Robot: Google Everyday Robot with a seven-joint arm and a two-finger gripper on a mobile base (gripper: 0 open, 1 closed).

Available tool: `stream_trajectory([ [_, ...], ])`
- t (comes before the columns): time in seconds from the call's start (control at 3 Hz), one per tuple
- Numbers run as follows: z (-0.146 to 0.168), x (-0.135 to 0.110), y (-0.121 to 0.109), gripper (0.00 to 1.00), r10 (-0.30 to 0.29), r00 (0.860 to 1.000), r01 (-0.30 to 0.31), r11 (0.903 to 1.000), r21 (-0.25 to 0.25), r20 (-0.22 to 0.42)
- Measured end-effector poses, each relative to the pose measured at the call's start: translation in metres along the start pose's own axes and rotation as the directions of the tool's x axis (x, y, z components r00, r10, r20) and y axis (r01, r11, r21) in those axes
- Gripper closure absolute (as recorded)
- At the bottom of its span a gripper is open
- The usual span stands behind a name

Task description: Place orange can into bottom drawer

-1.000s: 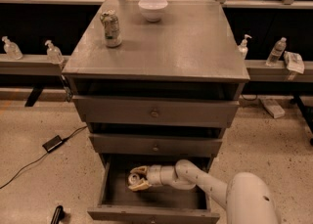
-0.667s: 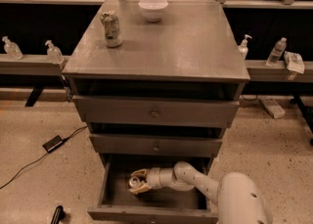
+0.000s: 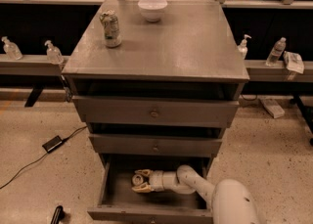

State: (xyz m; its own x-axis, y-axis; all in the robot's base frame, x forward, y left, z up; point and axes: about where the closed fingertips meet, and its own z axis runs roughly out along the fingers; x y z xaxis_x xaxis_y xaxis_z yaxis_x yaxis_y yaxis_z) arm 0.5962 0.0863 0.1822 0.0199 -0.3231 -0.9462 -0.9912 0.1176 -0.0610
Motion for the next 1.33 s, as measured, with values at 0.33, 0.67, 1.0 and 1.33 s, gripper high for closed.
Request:
stream_trajectory([
  [0.33,0.002,-0.001,0.001,0.00,-0.001,1.000,0.001,1.0000,-0.005,-0.002],
  [0.67,0.003,-0.001,0.001,0.00,-0.001,1.000,0.001,1.0000,-0.006,-0.002],
  [1.0,-0.002,-0.003,0.001,0.00,0.029,0.997,-0.030,0.9994,0.014,0.066],
  [1.33,-0.020,-0.017,-0.005,0.00,0.049,0.988,-0.058,0.9963,0.062,0.148],
])
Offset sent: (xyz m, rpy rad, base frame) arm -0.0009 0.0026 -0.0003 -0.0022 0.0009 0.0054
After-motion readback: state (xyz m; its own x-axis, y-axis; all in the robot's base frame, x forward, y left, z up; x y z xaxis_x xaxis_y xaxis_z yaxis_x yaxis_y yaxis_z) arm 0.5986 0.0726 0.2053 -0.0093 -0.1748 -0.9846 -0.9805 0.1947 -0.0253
